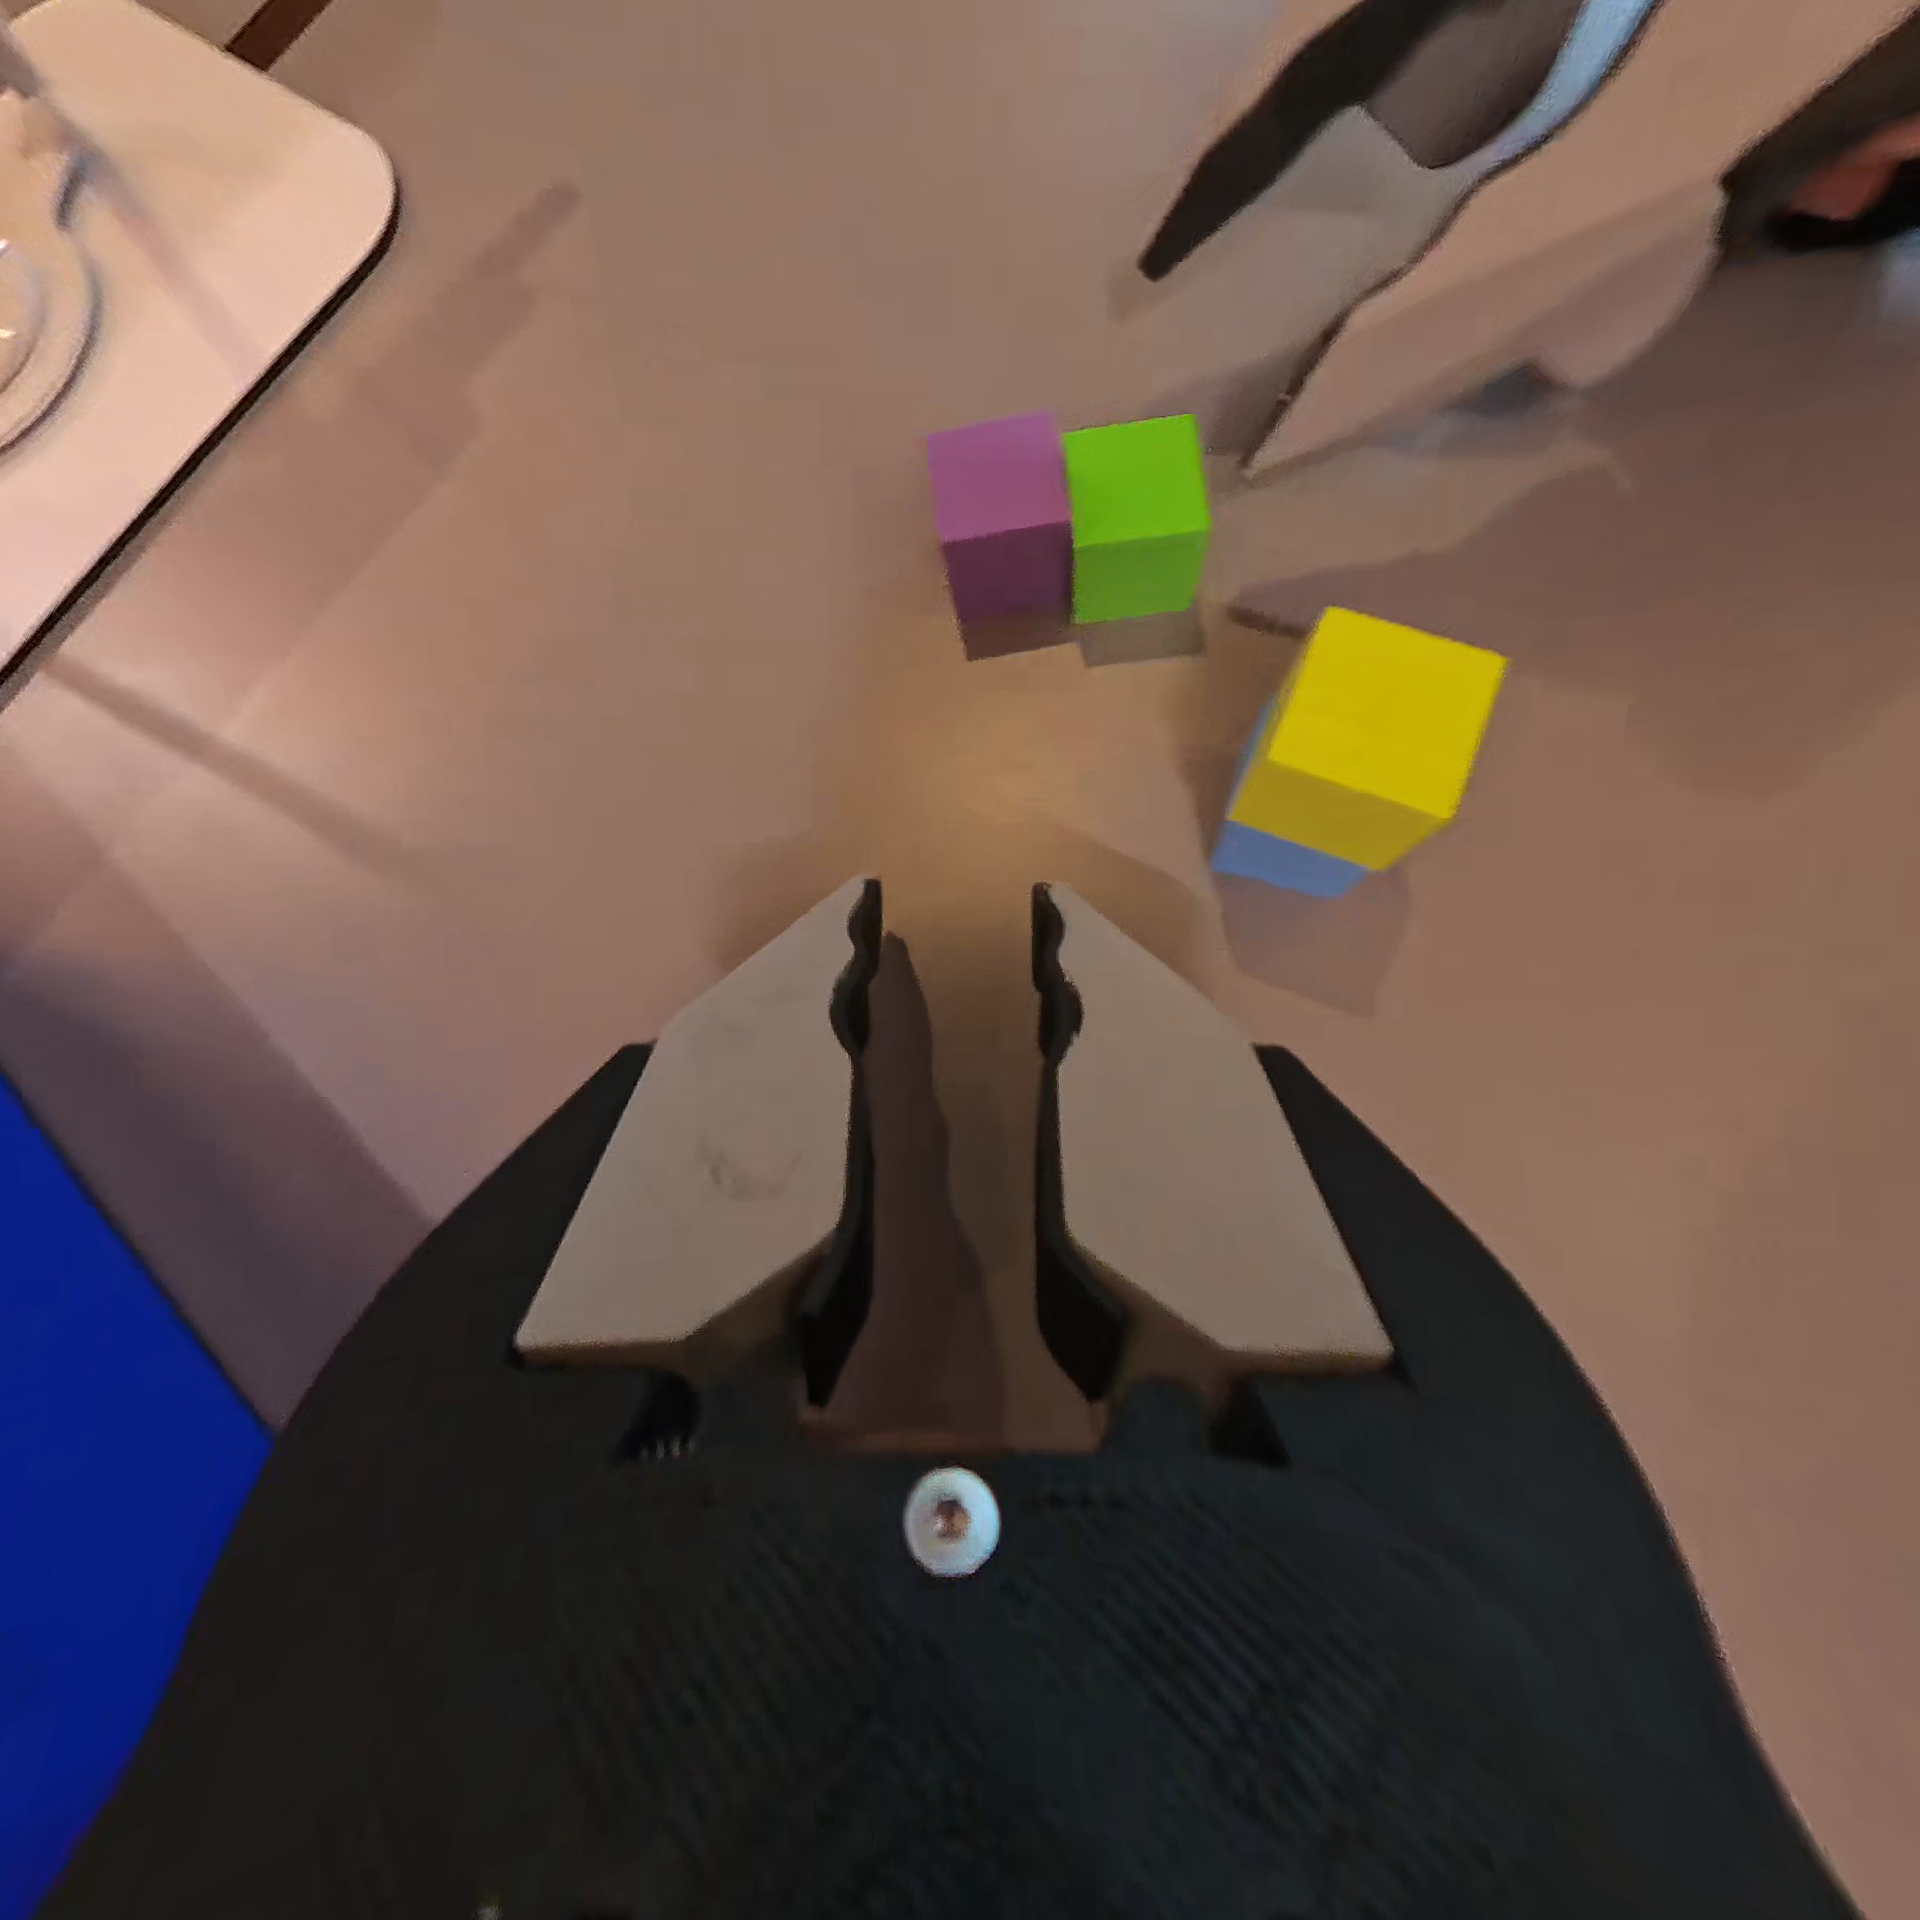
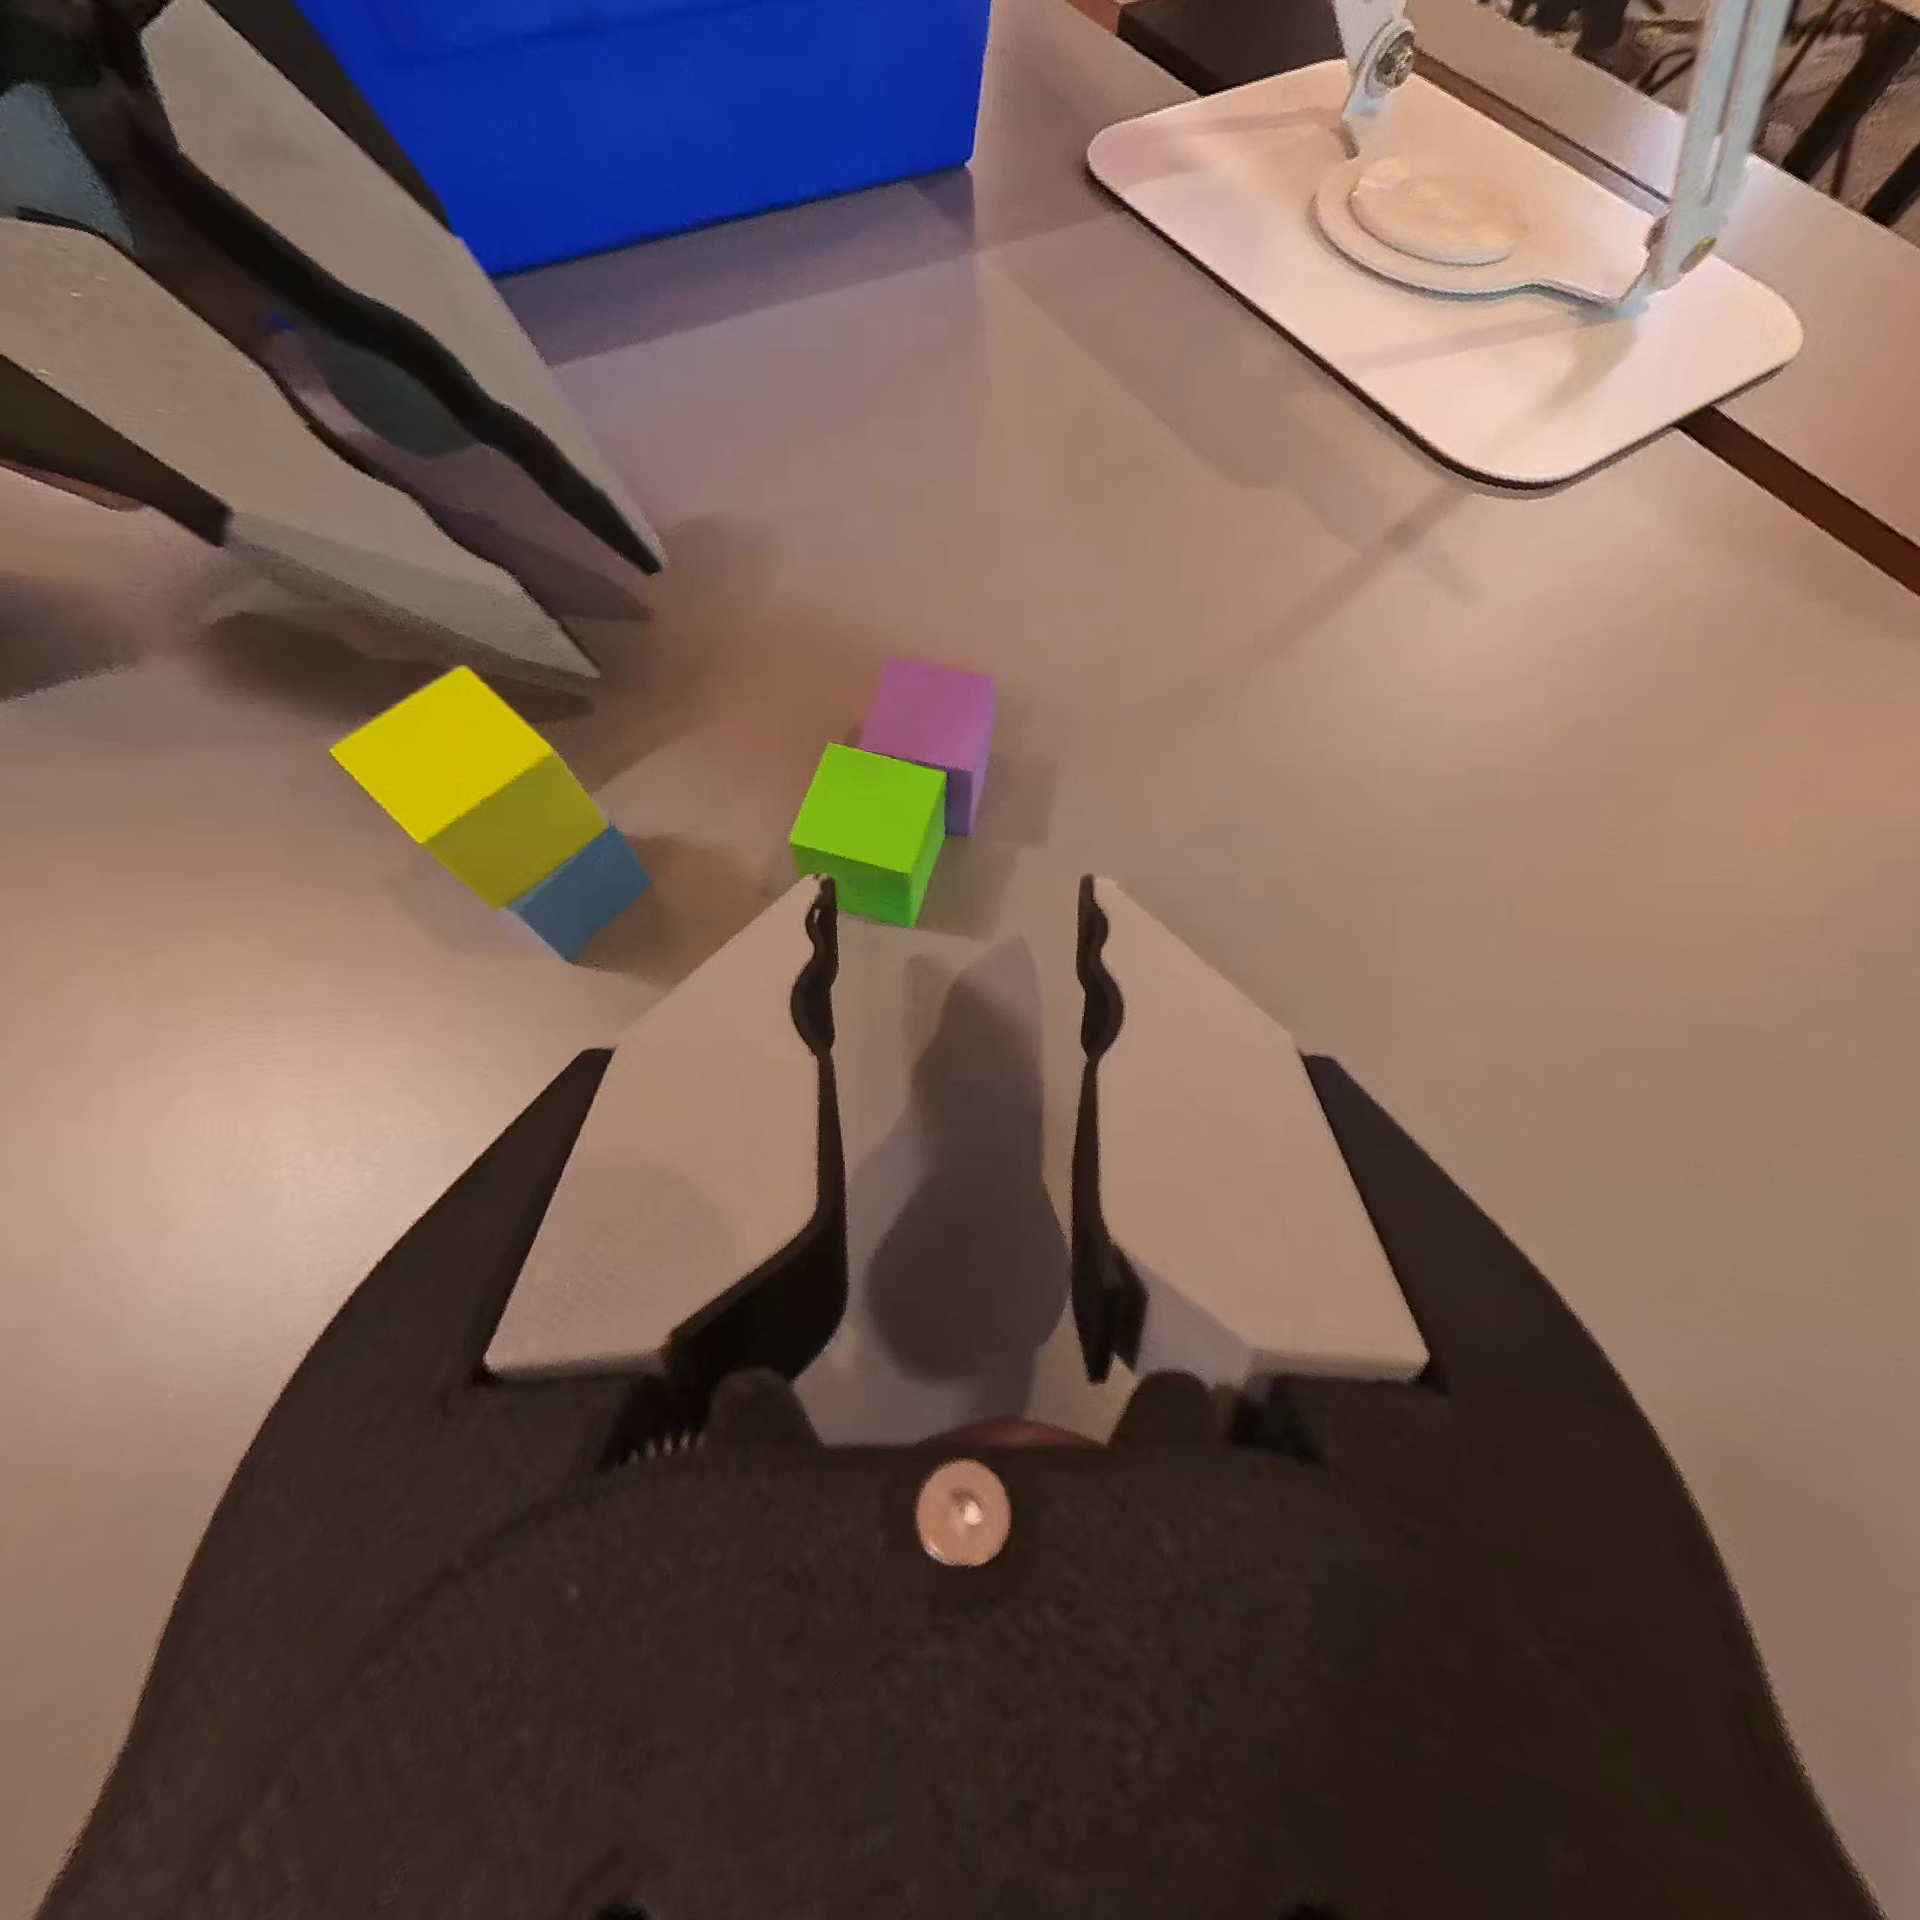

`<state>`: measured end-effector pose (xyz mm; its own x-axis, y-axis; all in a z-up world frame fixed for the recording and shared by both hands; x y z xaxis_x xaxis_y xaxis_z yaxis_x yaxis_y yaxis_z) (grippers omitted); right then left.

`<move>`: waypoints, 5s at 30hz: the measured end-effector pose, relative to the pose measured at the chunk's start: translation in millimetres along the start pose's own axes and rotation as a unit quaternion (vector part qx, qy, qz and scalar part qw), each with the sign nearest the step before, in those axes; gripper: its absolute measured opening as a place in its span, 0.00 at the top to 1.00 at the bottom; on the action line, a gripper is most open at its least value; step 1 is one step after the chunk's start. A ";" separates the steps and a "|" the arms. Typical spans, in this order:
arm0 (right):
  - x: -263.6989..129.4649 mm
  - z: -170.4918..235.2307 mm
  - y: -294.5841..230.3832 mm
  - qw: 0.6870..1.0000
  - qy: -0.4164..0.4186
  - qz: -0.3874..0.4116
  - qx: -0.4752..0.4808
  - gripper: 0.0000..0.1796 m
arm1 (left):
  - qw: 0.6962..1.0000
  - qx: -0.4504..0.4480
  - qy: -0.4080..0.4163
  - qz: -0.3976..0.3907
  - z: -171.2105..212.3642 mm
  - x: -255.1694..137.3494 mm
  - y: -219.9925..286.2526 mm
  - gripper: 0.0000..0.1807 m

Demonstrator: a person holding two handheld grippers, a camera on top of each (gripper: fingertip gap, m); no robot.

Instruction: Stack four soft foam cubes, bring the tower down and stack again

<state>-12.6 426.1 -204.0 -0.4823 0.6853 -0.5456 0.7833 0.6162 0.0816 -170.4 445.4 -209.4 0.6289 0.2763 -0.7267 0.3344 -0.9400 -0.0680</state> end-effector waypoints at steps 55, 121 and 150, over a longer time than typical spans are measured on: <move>-27.8 -47.7 -53.0 0.959 0.015 -0.227 -0.166 0.87 | 1.000 -0.006 0.016 -0.002 -0.5 13.9 4.7 0.88; 29.3 -20.8 -4.3 0.999 -0.027 -0.033 -0.027 0.71 | 1.000 -0.009 0.022 -0.008 -1.2 15.3 5.5 0.89; -33.3 -44.8 -19.5 0.987 0.039 -0.124 -0.095 0.86 | 1.000 -0.003 0.028 -0.010 -0.9 15.4 5.6 0.90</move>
<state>-29.5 408.7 -150.1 -0.6852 0.5269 -0.5028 0.5524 0.8259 0.1128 -158.2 444.5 -220.4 0.6594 0.3064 -0.6865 0.3524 -0.9326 -0.0778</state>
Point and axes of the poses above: each gripper's, where its closed fingertips meet, x out along the fingers, z out of its underside, y = z × x across the jaws, the point moved 5 cm from there along -x, back along the fingers, and after that the axes turned 4 degrees about z, right-handed, at the moved point
